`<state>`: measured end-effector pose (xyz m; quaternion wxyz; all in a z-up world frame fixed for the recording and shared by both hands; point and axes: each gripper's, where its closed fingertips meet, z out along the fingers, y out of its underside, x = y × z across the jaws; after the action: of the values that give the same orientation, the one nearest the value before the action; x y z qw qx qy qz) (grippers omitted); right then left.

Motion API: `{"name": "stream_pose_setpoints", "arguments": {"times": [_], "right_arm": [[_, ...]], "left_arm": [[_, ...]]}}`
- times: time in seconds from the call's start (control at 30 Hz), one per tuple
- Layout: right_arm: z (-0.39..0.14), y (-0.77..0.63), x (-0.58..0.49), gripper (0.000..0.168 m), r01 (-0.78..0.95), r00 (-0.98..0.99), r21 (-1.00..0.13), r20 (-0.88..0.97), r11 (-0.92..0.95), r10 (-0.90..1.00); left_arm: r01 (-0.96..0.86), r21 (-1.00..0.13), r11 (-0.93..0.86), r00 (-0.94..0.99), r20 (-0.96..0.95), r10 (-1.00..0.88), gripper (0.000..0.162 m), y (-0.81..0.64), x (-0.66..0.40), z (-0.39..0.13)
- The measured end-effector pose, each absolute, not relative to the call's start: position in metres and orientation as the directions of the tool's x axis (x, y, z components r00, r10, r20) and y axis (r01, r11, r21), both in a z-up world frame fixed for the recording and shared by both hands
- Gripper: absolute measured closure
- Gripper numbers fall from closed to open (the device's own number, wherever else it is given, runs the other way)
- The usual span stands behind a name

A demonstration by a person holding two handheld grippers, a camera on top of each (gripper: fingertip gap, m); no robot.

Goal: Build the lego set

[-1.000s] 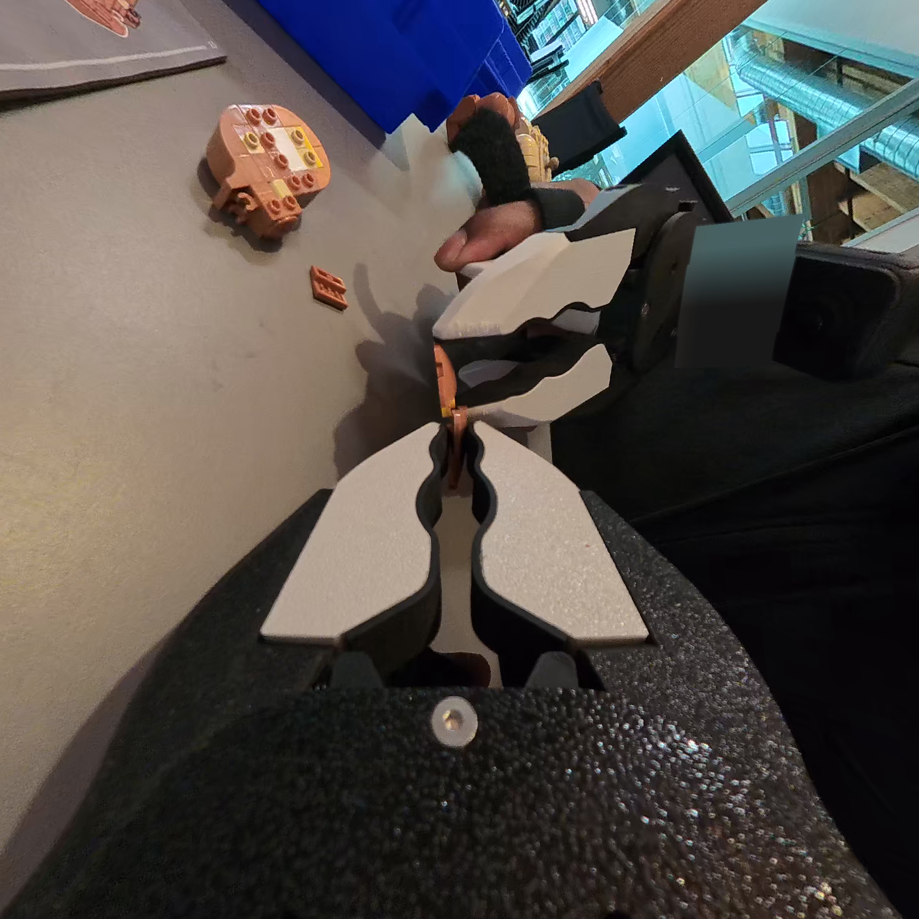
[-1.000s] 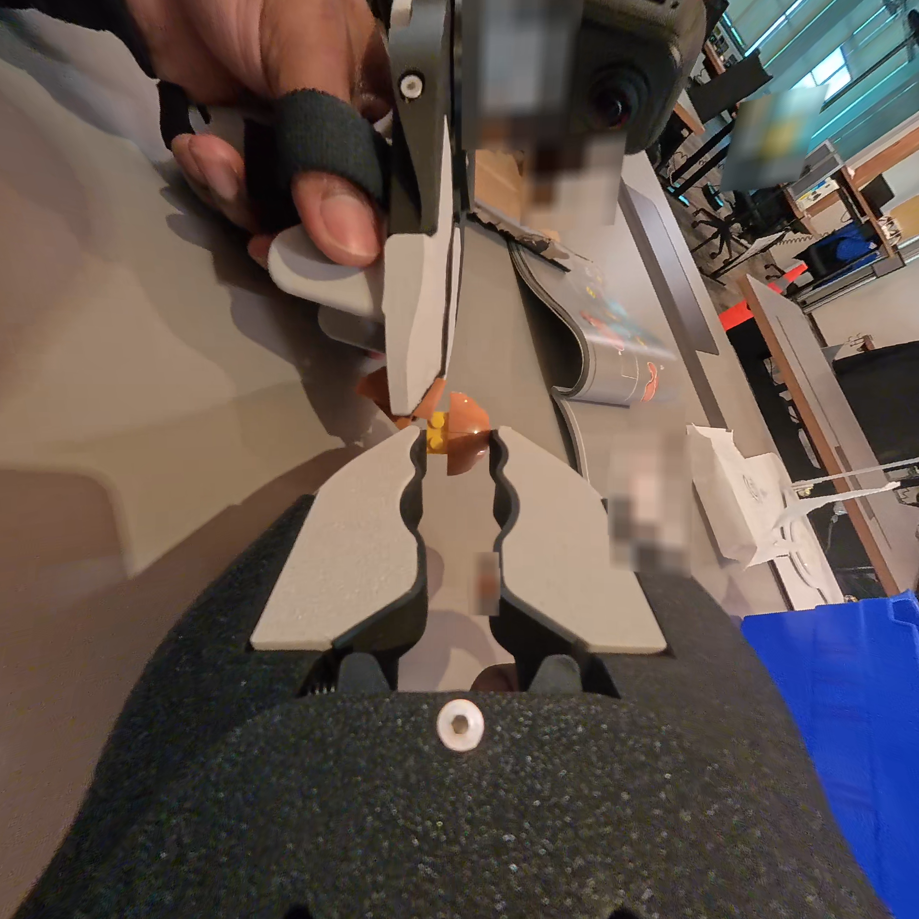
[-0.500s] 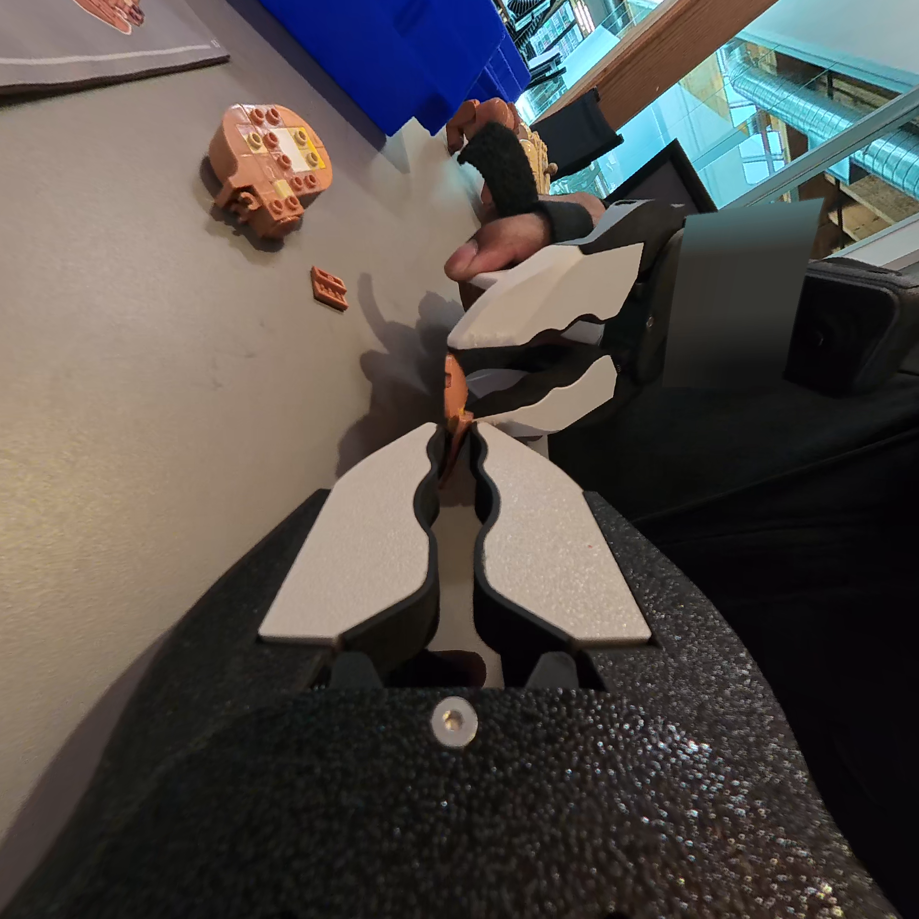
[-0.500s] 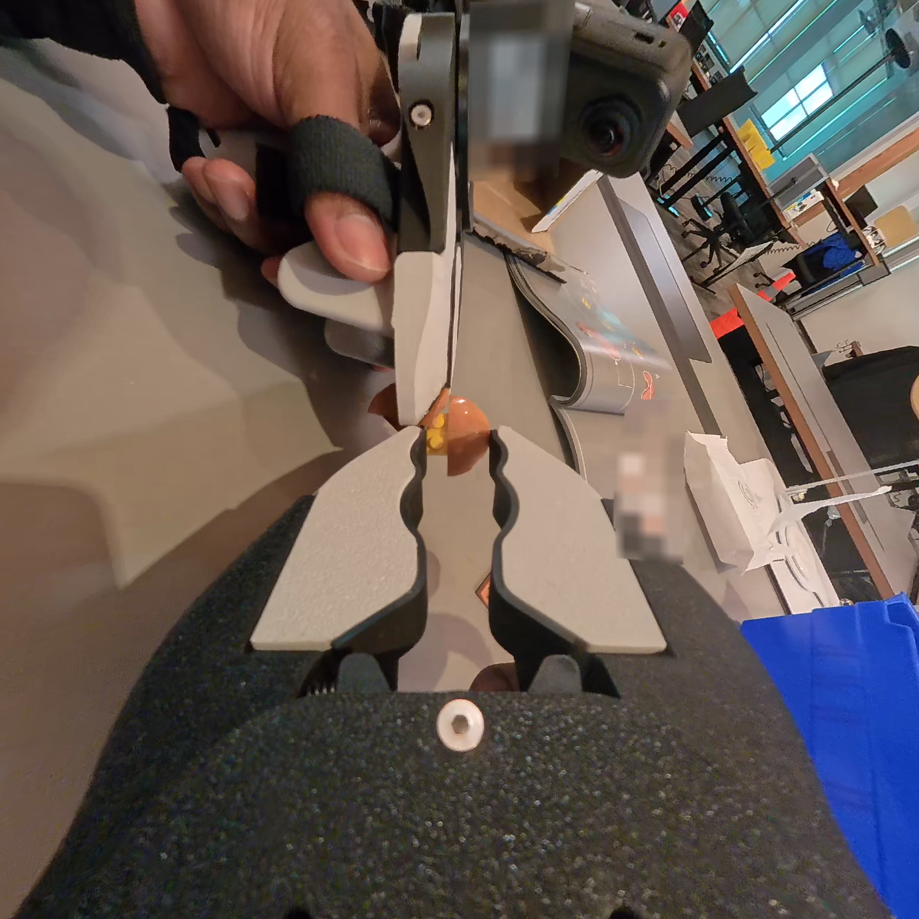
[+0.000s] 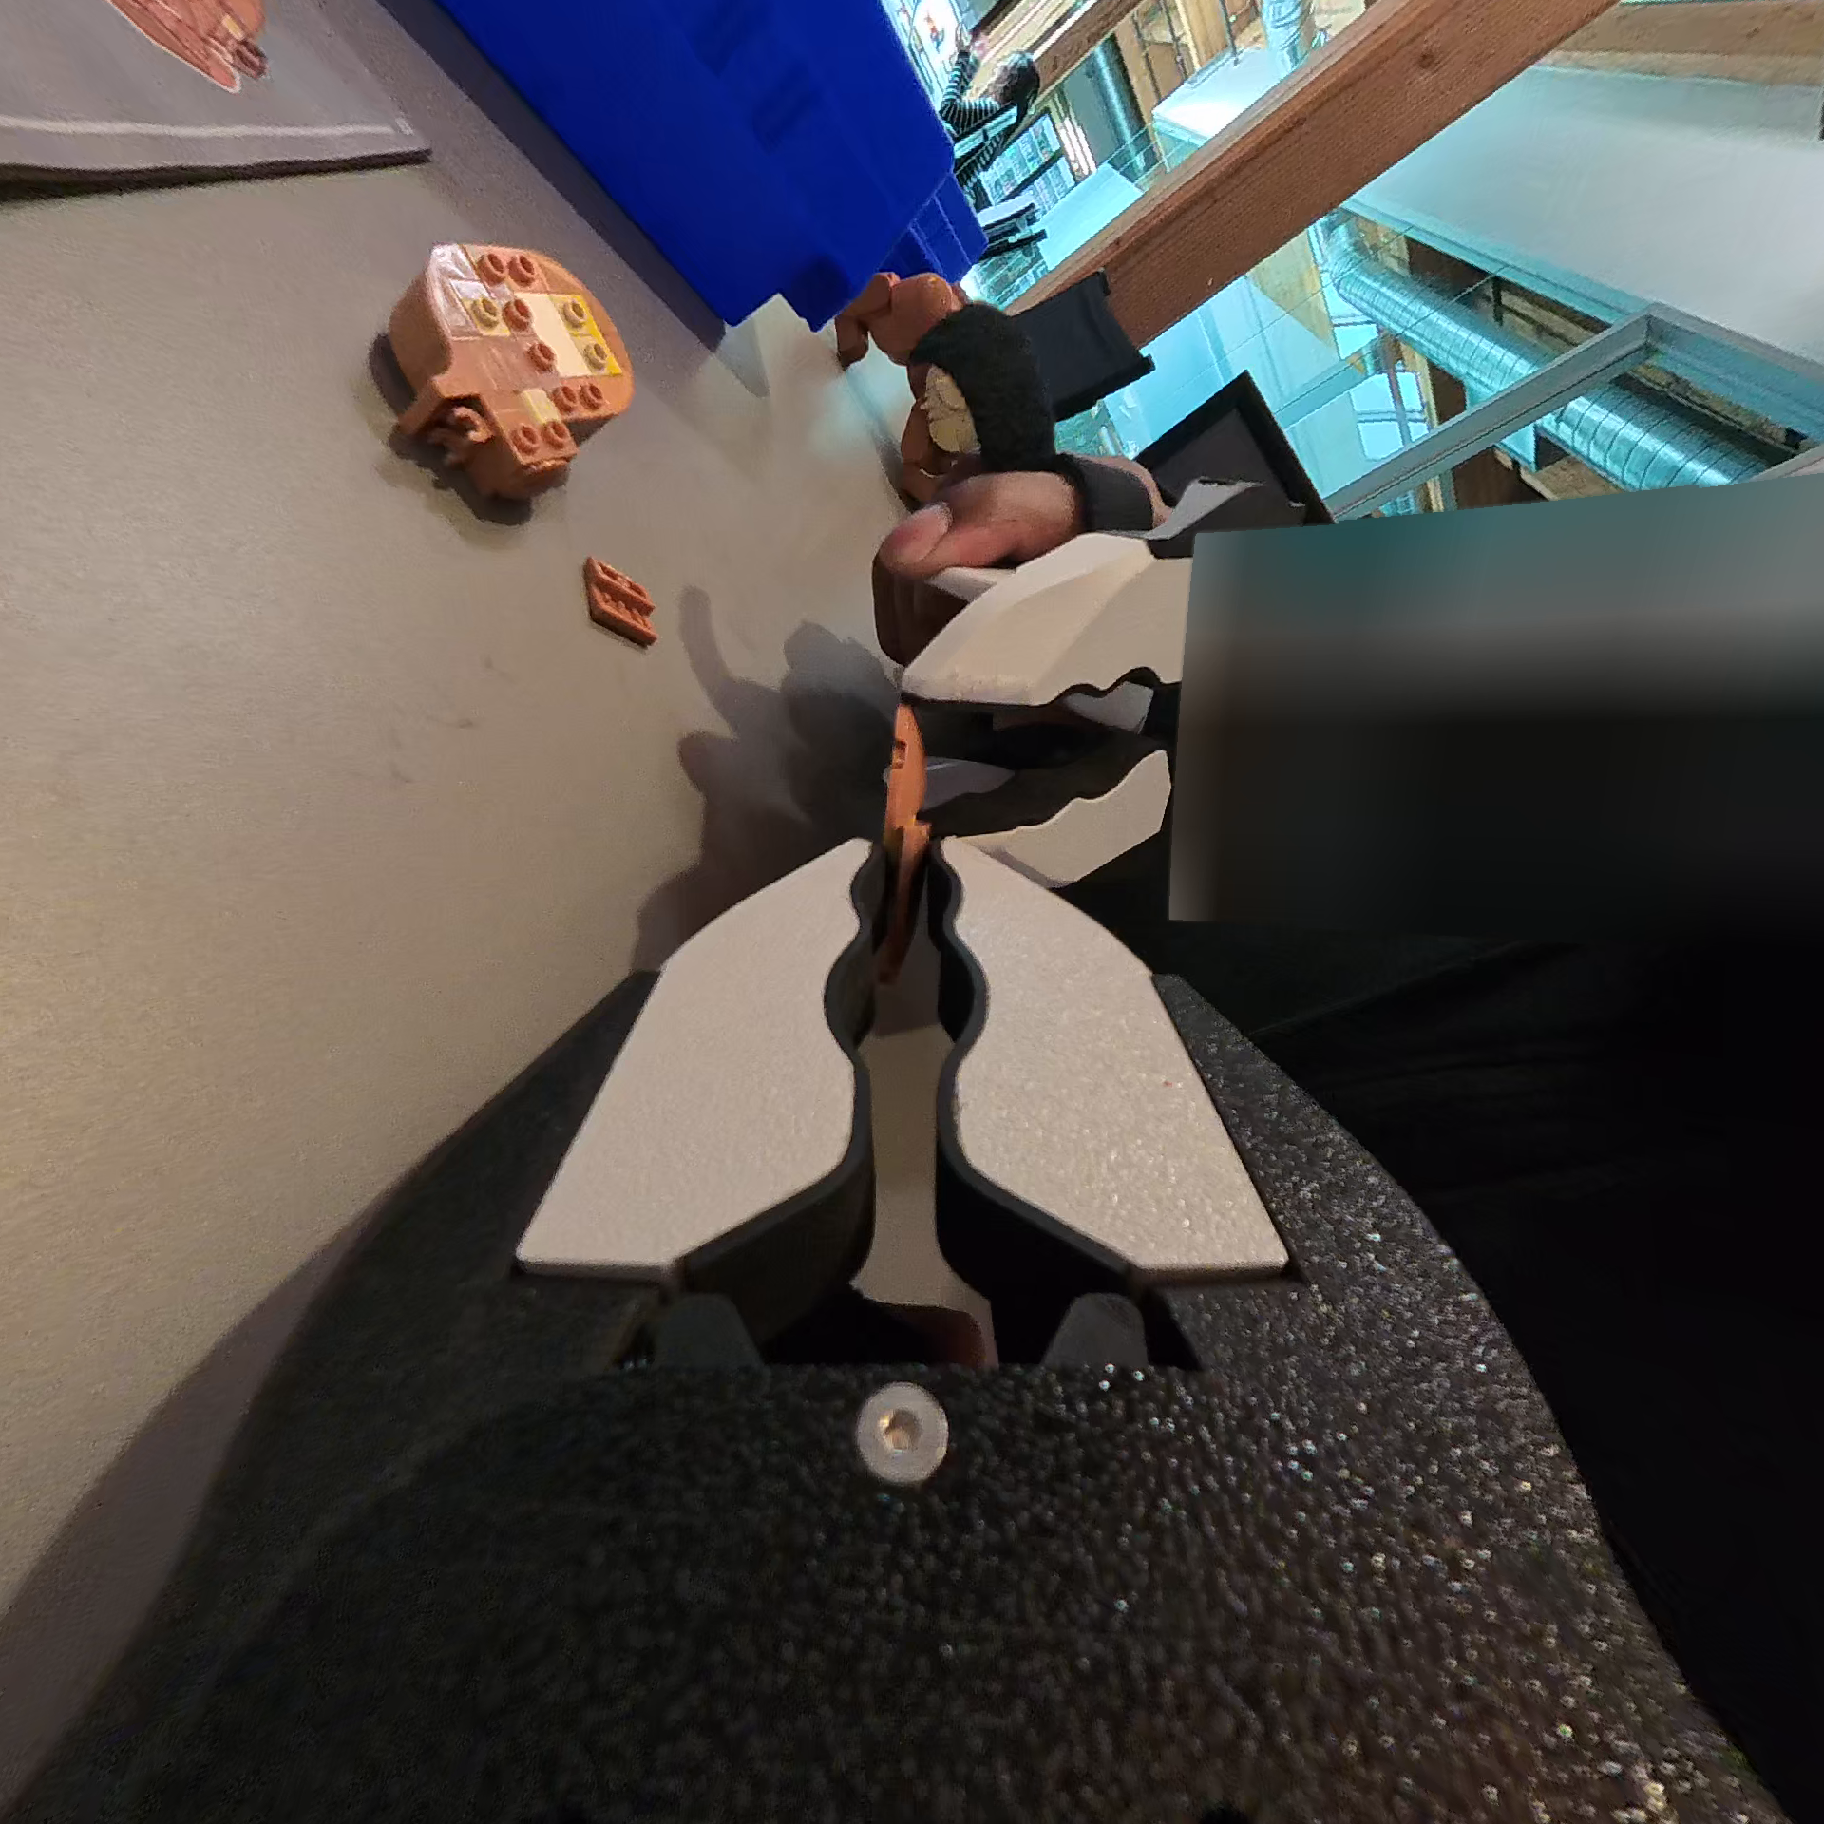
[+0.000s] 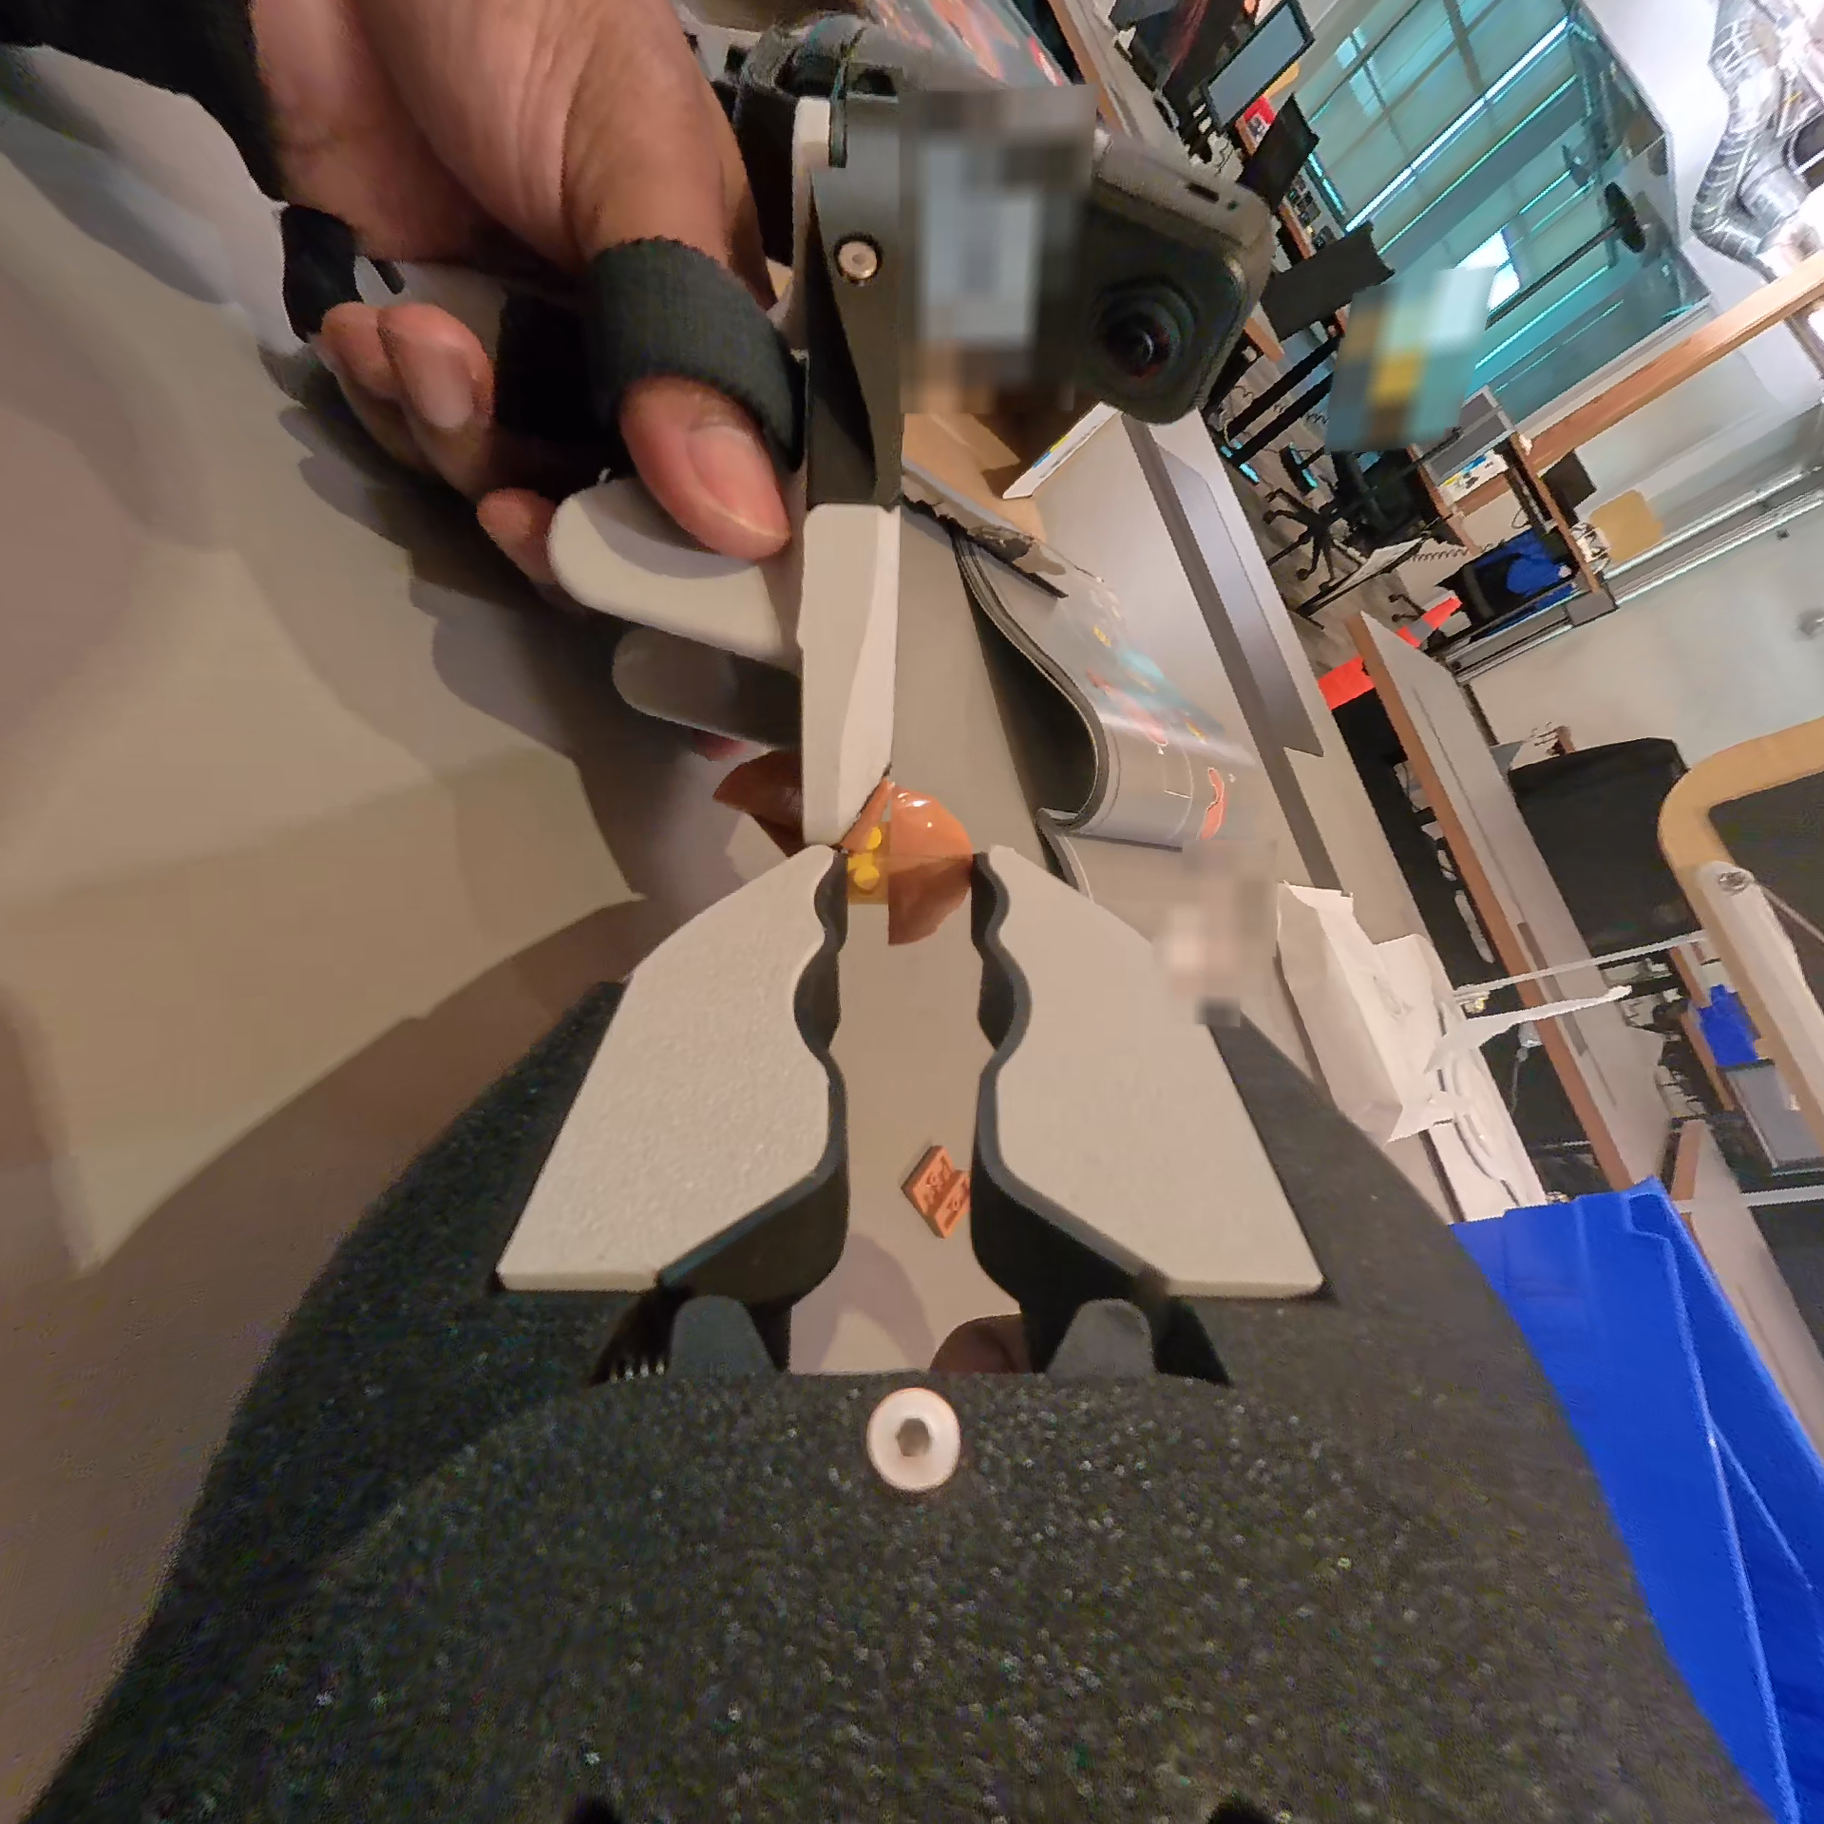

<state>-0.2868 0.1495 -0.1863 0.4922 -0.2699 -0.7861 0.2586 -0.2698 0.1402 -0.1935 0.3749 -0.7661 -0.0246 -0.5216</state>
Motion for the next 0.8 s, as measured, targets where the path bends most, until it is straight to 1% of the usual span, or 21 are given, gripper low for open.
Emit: {"name": "stream_pose_setpoints", "arguments": {"times": [0.8], "right_arm": [[-0.168,0.152,-0.287,0.145,0.125,-0.333,-0.744,0.592,0.657,0.734]], "left_arm": [[0.569,-0.470,-0.675,0.296,0.882,-0.366,0.155,0.145,-0.270,-0.174]]}}
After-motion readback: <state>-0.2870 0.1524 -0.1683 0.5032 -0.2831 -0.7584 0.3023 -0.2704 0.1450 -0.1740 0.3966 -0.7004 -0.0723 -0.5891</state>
